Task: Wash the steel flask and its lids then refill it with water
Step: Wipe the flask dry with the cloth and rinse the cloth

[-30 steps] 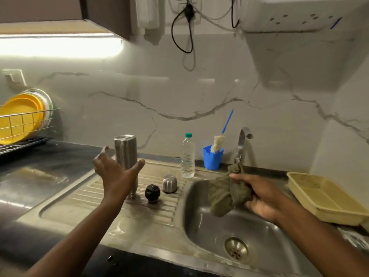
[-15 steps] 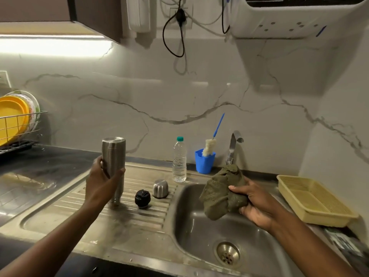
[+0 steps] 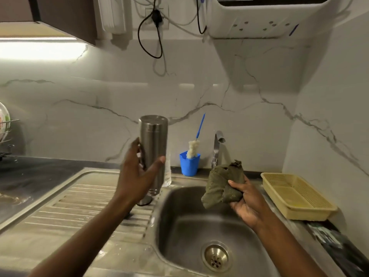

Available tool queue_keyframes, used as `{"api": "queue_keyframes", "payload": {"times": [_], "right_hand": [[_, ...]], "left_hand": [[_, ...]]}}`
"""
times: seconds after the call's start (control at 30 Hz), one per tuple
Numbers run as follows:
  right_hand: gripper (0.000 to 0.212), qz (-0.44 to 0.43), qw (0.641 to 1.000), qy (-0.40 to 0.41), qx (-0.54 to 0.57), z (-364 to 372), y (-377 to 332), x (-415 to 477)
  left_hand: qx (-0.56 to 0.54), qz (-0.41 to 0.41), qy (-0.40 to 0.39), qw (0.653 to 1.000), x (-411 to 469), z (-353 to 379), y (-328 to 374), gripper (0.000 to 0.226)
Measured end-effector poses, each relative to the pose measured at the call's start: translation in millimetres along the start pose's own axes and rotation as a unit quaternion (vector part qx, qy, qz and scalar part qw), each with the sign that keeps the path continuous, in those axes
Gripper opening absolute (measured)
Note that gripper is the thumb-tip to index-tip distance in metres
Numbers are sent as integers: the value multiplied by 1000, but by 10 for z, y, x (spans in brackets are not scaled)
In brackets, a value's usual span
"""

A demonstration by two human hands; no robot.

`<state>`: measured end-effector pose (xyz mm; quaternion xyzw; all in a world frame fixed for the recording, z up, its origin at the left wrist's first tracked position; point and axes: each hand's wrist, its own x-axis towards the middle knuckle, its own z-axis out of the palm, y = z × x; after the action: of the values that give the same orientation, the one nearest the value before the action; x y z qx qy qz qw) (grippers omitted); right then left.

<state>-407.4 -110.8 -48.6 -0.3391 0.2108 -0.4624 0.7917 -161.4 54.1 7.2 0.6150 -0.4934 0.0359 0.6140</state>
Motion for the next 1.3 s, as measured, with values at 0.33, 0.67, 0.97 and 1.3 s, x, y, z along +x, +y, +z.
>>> {"api": "queue_keyframes", "payload": {"times": [0.33,0.67,0.97,1.3], "right_hand": [[44,-110,993,22,-22,-213,-42,109],[38,-297,837,-54,-456,-159,83,-50],[37,-346,692,1,-633,-291,134,77],[49,-378,704,-42,-600,-333,209,88]], "left_hand": [[-46,-8,-138,989,-423,1214,-161,71],[43,25,-239,970,-753,1605,-418,84],[73,15,-249,965,-737,1551,-545,84],[34,38,-261,964,-779,1580,-478,71]]}}
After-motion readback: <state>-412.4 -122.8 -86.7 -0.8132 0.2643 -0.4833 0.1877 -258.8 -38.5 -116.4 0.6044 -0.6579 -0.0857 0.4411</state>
